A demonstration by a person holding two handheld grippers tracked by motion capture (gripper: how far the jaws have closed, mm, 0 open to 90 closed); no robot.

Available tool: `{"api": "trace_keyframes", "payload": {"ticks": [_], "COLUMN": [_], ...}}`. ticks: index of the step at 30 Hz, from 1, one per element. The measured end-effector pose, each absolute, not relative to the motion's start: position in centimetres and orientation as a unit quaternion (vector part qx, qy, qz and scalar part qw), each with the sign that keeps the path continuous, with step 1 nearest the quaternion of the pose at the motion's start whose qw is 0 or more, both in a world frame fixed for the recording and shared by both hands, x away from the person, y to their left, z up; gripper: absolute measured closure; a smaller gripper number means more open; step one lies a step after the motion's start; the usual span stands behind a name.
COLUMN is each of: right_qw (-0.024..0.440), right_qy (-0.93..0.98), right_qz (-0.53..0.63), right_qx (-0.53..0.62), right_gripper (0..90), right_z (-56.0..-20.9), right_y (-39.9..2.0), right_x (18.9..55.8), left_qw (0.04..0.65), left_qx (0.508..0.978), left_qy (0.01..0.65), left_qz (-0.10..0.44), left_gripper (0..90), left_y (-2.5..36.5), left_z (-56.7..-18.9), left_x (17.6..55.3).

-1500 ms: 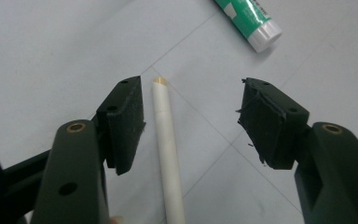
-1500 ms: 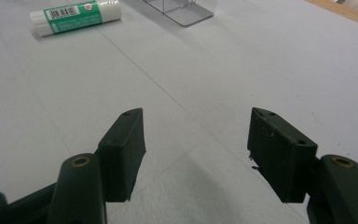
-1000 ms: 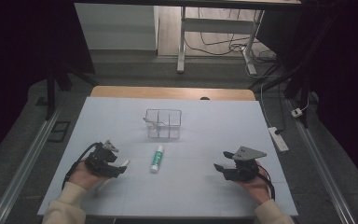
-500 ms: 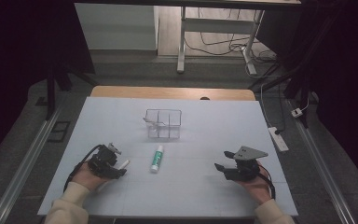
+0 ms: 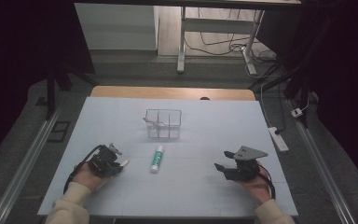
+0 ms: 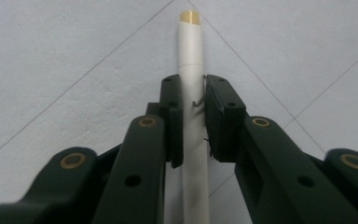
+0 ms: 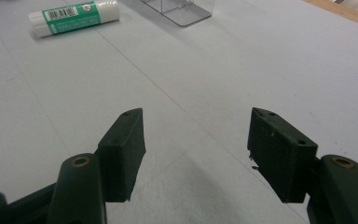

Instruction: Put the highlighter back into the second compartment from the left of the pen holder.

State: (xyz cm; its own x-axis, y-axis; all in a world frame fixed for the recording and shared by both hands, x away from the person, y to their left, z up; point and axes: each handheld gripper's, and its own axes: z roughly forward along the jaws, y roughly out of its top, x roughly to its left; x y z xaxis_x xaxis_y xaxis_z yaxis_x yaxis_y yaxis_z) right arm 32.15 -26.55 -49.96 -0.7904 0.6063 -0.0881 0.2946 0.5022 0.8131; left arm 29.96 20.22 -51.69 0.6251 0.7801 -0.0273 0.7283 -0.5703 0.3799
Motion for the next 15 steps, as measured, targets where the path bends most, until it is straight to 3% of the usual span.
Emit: {"api": "trace_keyframes", "payload": {"ticks": [15], "right_qw": [0.187], "right_qy": [0.846], "right_qz": [0.422], "right_qx": [0.267], "right_gripper": [36.4], "right_z": [-49.93], "right_y": [-26.63], "right_x": [32.19], "left_qw": [0.201], "left_qx": [0.878], "left_qy": [0.427], "left_qz": [0.078], "left_gripper": [78.4], "left_y": [20.99], "left_z": [-50.99], "left_x": [29.85]}}
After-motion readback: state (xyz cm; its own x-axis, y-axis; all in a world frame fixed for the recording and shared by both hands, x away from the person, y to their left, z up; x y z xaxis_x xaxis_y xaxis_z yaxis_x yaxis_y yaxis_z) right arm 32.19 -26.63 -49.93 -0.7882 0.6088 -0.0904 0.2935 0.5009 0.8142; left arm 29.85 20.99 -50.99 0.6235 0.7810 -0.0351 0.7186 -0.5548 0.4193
